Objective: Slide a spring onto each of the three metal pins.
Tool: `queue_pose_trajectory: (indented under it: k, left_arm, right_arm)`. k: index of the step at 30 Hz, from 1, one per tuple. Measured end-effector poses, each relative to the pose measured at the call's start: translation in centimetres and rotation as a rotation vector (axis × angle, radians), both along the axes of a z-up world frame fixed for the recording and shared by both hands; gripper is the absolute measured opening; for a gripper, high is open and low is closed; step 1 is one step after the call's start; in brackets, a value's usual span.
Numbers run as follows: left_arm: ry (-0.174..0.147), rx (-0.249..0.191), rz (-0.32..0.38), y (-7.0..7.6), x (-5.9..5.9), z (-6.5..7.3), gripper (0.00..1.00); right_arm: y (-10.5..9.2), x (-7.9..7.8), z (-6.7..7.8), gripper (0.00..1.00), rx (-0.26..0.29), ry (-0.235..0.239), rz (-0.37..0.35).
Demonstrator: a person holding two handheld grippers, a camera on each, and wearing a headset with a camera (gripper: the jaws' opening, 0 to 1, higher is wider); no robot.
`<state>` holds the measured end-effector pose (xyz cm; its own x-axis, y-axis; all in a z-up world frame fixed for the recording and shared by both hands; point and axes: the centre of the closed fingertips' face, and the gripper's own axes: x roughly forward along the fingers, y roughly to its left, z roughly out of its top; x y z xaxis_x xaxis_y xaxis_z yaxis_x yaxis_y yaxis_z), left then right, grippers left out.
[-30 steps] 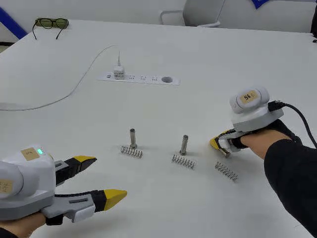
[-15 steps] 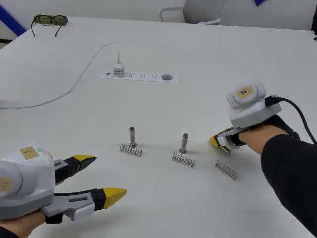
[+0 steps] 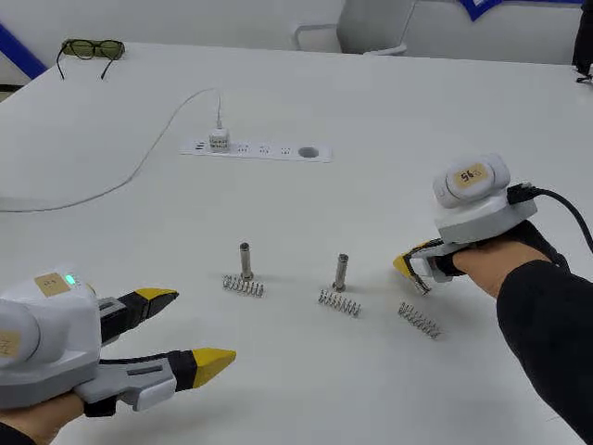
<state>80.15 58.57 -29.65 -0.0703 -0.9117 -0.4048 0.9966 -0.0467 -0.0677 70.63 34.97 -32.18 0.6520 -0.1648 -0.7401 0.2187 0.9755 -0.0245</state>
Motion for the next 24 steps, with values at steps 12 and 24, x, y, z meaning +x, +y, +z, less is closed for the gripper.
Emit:
queue_pose_trajectory:
  k: [12, 24]
  left_arm:
    - [-0.015, -0.013, -0.013, -0.2, -0.3, 0.8, 0.66]
    - [-0.021, -0.018, -0.023, -0.2, -0.7, 1.1, 0.66]
  right_arm:
    - [0.3, -0.9, 1.5, 0.09, -0.023, -0.051, -0.007]
    - [0.3, -2.5, 1.8, 0.09, -0.015, -0.078, -0.043]
